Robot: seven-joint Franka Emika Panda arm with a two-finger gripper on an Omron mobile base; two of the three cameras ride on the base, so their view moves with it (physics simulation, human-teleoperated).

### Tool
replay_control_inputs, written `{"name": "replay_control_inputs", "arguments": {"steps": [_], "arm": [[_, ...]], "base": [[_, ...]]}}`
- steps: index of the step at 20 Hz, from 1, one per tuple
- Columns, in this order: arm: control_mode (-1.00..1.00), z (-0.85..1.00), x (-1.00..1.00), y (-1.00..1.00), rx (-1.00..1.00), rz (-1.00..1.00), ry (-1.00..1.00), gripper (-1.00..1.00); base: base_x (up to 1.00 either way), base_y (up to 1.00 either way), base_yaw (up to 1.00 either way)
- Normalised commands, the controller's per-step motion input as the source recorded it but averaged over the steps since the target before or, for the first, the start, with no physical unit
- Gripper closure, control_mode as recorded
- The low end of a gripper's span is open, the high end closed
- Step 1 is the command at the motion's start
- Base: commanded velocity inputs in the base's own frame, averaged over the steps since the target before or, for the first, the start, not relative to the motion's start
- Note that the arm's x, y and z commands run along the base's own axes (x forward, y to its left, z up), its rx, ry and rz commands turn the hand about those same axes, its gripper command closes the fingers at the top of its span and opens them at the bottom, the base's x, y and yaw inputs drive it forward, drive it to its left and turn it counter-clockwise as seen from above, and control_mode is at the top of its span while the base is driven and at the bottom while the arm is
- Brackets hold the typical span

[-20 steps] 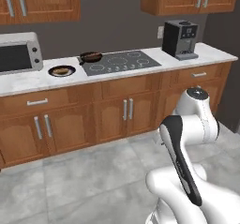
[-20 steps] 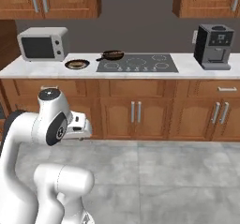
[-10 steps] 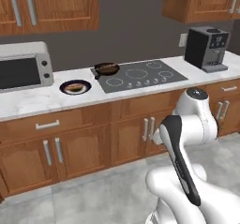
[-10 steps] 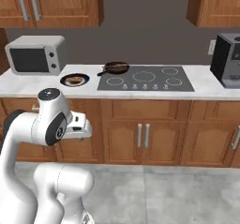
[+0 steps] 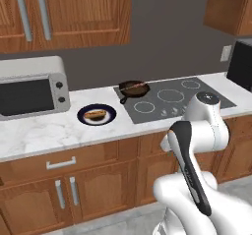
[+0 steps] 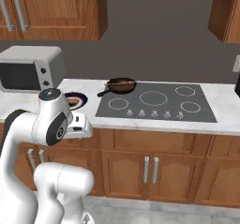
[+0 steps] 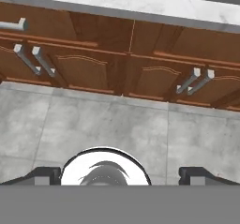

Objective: Place the cold items (eggplant and broccoli) from the fridge in one tupperware on the dining counter. Place the warm items (kebab skewer and hot dog) in the stove area in another tupperware.

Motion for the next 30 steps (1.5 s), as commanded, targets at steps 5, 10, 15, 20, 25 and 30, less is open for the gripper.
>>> {"name": "replay_control_inputs", "arguments": {"steps": [5,10,15,20,25,30], "arm": [[1.0,0.0,0.0,0.0,0.0,0.0,0.0,-1.0],[1.0,0.0,0.0,0.0,0.0,0.0,0.0,-1.0],[-1.0,-0.02,0.24,0.0,-0.02,0.11,0.12,-1.0],[-1.0,0.0,0.94,0.0,-0.01,-0.04,0.19,-1.0],[-1.0,0.0,0.73,0.0,-0.03,-0.36,-0.11,-1.0],[-1.0,0.0,0.48,-0.23,-0.02,-0.2,-0.41,-1.0]], "base": [[0.98,0.0,0.16],[0.56,0.0,0.17],[0.11,0.01,0.07],[0.0,0.0,0.0],[0.0,0.0,0.0],[0.0,0.0,0.0]]}}
